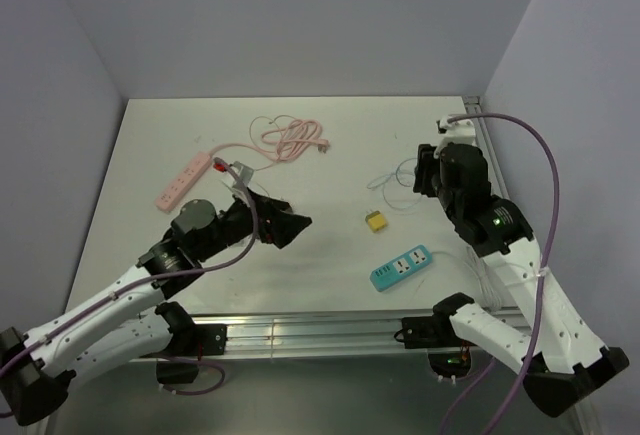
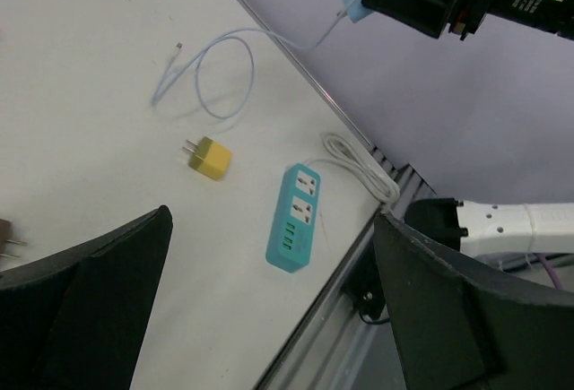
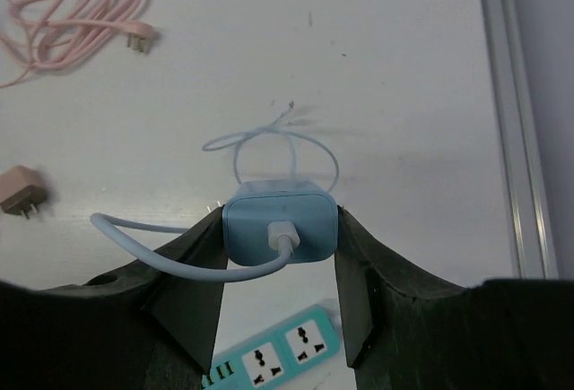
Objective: Insert the plug
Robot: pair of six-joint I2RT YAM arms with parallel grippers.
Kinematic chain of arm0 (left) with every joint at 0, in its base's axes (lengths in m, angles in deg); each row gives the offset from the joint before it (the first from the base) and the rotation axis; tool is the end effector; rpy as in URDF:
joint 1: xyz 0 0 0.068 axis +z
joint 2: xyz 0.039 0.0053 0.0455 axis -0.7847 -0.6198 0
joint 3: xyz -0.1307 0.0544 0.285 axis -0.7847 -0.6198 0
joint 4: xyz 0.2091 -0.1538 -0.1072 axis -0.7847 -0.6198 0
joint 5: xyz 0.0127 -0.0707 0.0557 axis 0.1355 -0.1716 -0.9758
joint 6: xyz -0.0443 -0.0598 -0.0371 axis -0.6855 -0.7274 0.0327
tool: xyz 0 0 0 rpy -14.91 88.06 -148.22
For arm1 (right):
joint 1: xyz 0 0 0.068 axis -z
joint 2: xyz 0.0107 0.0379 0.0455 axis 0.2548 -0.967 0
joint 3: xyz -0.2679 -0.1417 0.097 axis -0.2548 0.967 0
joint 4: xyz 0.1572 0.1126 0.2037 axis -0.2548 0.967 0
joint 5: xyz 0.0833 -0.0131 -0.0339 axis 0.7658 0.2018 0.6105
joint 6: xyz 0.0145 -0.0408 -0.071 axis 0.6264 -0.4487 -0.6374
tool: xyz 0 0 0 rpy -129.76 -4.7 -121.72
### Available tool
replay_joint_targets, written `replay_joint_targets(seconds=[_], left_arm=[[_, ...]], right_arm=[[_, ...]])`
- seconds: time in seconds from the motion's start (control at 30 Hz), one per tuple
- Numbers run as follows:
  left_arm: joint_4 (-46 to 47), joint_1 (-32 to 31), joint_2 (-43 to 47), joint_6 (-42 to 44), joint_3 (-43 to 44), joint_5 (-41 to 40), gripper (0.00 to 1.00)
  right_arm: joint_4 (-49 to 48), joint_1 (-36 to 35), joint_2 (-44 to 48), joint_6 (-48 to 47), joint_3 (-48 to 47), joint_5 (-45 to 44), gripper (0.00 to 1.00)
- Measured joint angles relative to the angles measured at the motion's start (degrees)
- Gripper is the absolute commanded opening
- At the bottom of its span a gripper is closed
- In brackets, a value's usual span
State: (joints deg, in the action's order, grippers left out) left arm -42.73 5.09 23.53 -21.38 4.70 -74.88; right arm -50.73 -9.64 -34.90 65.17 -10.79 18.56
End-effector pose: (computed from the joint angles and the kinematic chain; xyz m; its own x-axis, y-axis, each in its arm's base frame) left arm 0.1384 -0.1584 0.3446 -0.4701 -0.3192 -0.8228 0.6476 0.5087 -0.5673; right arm 0.2008 0.0667 0.4118 -0.4095 -0.0645 -0.9100 -0.0951 0.9951 -0.0278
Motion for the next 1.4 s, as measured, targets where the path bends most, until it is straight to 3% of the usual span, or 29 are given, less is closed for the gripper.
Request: replay_joint_targets(seconds=[0.2,0.33,0.53,0.77,1.03,1.23,1.4], left_arm=[[4.0,-1.8,-12.3,-1.0,0.2,5.5,1.0],[6.8,-10.8,-17.9,0.5,0.1,2.4,0.99],[15.3,-23.5,-26.9,5.7,0.0,-5.6,0.99],[25.5,-32.2,-42.4,13.0,0.1,-15.6,0.99],[33.1,-33.4,-58.5,19.5,7.0,-20.1,0.99],[36.7,-33.0,-64.9,22.0,12.1,-21.1,0.96],[38.6,-31.7,-68.9,22.8,13.6,-20.3,0.74]], right_arm=[[4.3,0.7,4.6,9.9,4.0,-8.1,0.0],[11.1,1.3,1.9,20.0,3.9,-10.1,0.0],[16.3,1.6,0.4,28.0,4.0,-3.6,0.0],[19.0,1.8,4.3,31.5,2.9,1.5,0.0],[20.6,1.8,6.0,31.4,2.9,4.4,0.0],[21.2,1.8,8.9,30.2,3.1,5.6,0.0],[21.6,1.8,9.6,29.2,3.1,6.7,0.0]])
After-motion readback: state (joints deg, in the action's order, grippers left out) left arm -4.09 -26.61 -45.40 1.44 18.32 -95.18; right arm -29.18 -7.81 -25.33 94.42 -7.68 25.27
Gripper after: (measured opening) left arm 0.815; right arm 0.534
